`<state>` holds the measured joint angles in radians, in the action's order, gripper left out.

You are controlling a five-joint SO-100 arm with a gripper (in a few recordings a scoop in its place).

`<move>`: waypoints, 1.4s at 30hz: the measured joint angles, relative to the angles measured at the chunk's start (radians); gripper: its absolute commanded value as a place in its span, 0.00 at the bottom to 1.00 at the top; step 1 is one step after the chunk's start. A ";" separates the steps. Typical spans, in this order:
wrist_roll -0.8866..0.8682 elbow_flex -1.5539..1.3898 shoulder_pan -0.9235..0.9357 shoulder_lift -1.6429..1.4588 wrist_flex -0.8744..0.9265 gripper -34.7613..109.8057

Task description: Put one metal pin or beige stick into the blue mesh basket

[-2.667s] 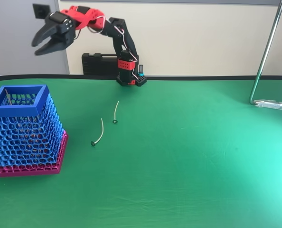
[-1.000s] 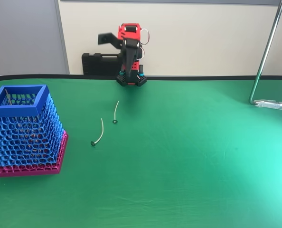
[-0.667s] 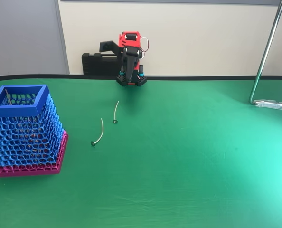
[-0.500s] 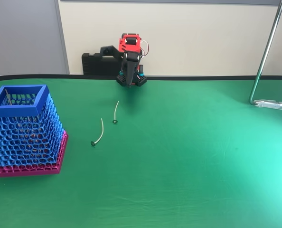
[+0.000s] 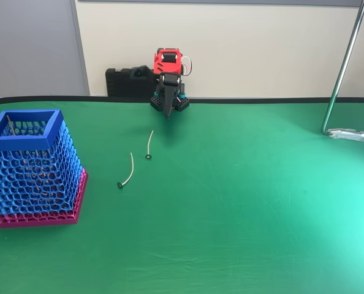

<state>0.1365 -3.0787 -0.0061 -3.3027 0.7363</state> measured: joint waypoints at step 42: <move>-0.037 0.000 -0.011 -0.014 0.127 0.24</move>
<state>0.0997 -3.0787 -0.0169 -3.3165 0.8636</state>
